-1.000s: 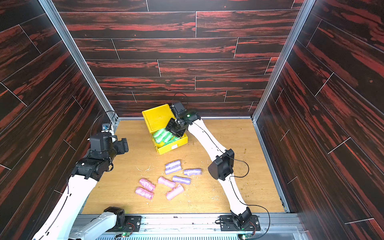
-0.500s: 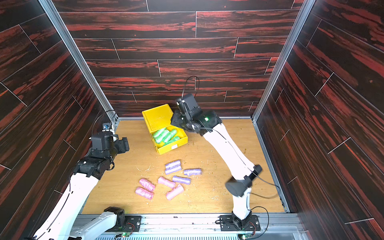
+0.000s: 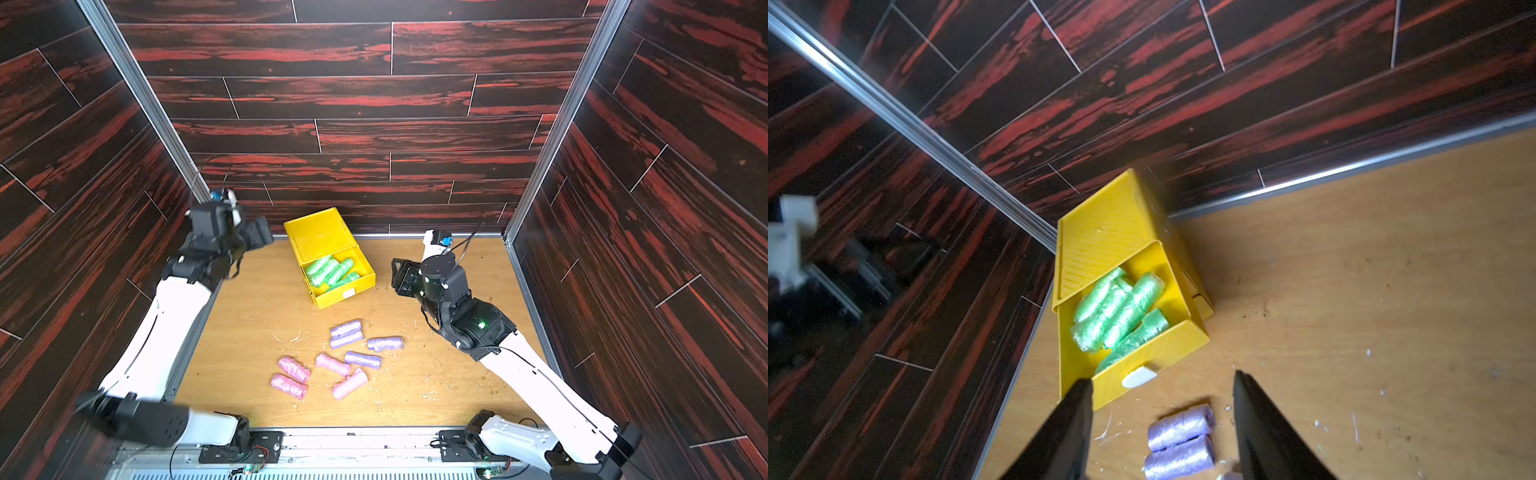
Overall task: Sort the rolls of trash bags by color and place them into the drawer
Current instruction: Close the drawer in the storage box.
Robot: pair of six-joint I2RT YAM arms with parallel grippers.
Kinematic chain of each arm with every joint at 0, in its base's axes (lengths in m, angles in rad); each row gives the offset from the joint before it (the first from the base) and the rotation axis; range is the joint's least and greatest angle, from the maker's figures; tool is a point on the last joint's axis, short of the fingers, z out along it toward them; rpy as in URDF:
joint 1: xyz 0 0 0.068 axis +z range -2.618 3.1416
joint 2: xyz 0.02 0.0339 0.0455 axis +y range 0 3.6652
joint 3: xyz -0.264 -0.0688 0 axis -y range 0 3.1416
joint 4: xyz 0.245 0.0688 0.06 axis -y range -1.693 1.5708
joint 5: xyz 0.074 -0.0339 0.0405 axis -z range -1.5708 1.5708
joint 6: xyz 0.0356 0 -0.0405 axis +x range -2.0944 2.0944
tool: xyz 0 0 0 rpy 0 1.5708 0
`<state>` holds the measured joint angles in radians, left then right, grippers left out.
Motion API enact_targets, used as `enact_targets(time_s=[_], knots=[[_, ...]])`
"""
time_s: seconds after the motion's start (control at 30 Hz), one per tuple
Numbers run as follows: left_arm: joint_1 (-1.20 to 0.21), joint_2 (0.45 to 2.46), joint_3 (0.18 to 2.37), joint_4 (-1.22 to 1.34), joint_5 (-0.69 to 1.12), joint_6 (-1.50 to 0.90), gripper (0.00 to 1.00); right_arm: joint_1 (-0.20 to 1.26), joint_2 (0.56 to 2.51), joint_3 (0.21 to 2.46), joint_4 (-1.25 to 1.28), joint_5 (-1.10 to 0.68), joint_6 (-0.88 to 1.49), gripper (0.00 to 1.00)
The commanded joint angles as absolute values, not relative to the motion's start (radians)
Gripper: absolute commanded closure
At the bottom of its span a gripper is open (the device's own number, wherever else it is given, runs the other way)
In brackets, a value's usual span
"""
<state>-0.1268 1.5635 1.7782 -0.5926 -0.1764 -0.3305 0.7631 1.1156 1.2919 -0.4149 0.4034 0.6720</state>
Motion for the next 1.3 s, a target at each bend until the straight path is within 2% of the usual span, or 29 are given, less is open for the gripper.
enact_targets(time_s=[0.0, 0.17, 0.3, 0.63, 0.83, 1.03, 1.27], knots=[[-0.076, 1.786, 2.017, -0.832, -0.042, -0.468, 0.07, 0.764, 1.131, 1.251, -0.383, 0.315, 0.704, 0.36], [-0.011, 2.149, 2.507, -1.152, 0.151, -0.537, 0.15, 0.764, 1.098, 1.143, -0.335, 0.232, 0.753, 0.37], [0.037, 2.181, 2.439, -1.012, 0.332, -0.626, 0.17, 0.764, 1.086, 1.096, -0.322, 0.179, 0.773, 0.37], [0.049, 2.249, 2.445, -0.877, 0.483, -0.714, 0.17, 0.765, 1.098, 1.002, -0.285, 0.094, 0.825, 0.38], [0.049, 2.301, 2.434, -0.831, 0.526, -0.738, 0.28, 0.767, 1.131, 0.983, -0.261, 0.059, 0.848, 0.38], [0.049, 2.328, 2.456, -0.935, 0.48, -0.649, 0.39, 0.793, 1.184, 0.951, -0.205, 0.034, 0.909, 0.4], [0.049, 2.341, 2.465, -0.991, 0.469, -0.582, 0.5, 0.854, 1.266, 0.914, -0.075, 0.097, 0.981, 0.38]])
